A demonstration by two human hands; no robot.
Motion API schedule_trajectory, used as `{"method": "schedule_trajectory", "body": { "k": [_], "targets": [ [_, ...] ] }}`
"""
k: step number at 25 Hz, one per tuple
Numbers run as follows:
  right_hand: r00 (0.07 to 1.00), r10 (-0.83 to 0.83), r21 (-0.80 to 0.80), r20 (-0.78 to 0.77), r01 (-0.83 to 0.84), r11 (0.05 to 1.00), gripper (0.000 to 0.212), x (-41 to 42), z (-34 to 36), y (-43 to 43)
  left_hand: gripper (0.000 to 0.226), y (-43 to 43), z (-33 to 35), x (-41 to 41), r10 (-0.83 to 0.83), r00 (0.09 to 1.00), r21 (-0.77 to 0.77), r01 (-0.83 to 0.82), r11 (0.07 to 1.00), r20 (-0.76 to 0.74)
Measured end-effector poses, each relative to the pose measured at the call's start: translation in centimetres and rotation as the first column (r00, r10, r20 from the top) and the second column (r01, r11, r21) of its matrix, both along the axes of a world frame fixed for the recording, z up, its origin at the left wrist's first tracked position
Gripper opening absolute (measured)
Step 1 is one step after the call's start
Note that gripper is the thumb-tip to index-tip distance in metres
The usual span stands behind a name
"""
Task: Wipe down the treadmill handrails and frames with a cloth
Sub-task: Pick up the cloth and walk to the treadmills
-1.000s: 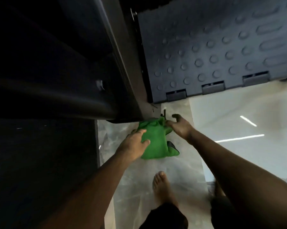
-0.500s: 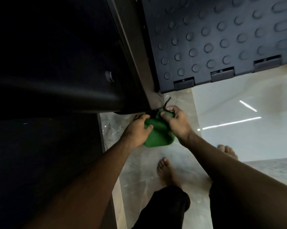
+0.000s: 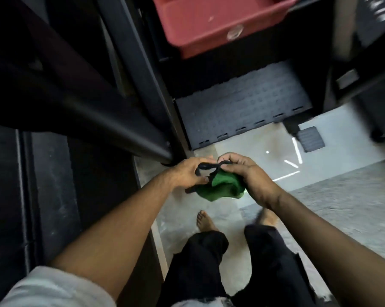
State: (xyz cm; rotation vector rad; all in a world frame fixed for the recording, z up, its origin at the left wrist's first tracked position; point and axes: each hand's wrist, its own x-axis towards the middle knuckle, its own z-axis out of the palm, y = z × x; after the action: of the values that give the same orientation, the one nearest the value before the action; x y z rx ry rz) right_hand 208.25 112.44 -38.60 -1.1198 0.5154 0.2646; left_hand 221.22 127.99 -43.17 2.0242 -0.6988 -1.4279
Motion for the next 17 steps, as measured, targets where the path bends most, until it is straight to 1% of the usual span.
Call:
{"method": "schedule_trajectory", "body": {
  "k": [2,3,5,6,8,9,10,12,13,15,16,17],
  "targets": [
    [0.988,-0.146,-0.144,0.059,0.153,0.978,0.012,-2.2,6.0,-2.6,0.041,-3.6,5.2,-1.5,-0.186,0.983,0.003,0.186,0.983,-0.004],
    [0.968,-0.226,-0.208,0.106,0.244,0.947,0.012,-3.2,8.5,-4.0,0.043,-5.5,7.4,-2.3,-0.253,0.966,-0.022,0.252,0.967,-0.046],
    [0.905,-0.374,-0.332,0.204,0.423,0.843,0.014,-5.7,13.0,-7.2,0.046,-9.2,11.4,-4.7,-0.294,0.948,-0.092,0.285,0.954,-0.119],
    [0.863,-0.439,-0.383,0.251,0.505,0.773,0.015,-7.5,15.2,-9.2,0.043,-11.2,13.1,-6.2,-0.317,0.943,-0.126,0.304,0.944,-0.1],
    [0.788,-0.522,-0.432,0.326,0.616,0.659,0.018,-11.0,19.1,-12.8,0.029,-14.8,15.1,-9.0,-0.296,0.954,-0.194,0.298,0.935,0.037],
    [0.755,-0.546,-0.446,0.363,0.656,0.61,0.019,-13.0,20.8,-14.6,0.023,-16.9,16.0,-10.5,-0.26,0.96,-0.225,0.277,0.934,0.104],
    [0.725,-0.565,-0.459,0.394,0.688,0.562,0.019,-15.2,22.3,-16.4,0.021,-19.0,16.8,-12.0,-0.234,0.96,-0.246,0.266,0.932,0.151],
    [0.655,-0.6,-0.503,0.46,0.749,0.431,0.017,-20.9,25.4,-19.9,0.018,-23.5,19.8,-15.4,-0.25,0.936,-0.262,0.312,0.913,0.247],
    [0.624,-0.612,-0.528,0.487,0.768,0.363,0.015,-23.8,26.6,-21.6,0.016,-25.7,21.1,-16.9,-0.257,0.922,-0.275,0.338,0.9,0.291],
    [0.569,-0.635,-0.582,0.522,0.782,0.222,0.012,-30.1,28.4,-24.7,0.022,-30.2,24.0,-20.1,-0.245,0.897,-0.299,0.364,0.882,0.369],
    [0.542,-0.647,-0.609,0.537,0.78,0.148,0.011,-33.8,28.9,-26.3,0.025,-32.8,25.5,-22.3,-0.224,0.894,-0.32,0.359,0.877,0.389],
    [0.521,-0.662,-0.636,0.539,0.767,0.085,0.007,-37.1,28.7,-27.8,0.027,-35.2,26.7,-24.5,-0.196,0.909,-0.353,0.332,0.875,0.369]
  ]
}}
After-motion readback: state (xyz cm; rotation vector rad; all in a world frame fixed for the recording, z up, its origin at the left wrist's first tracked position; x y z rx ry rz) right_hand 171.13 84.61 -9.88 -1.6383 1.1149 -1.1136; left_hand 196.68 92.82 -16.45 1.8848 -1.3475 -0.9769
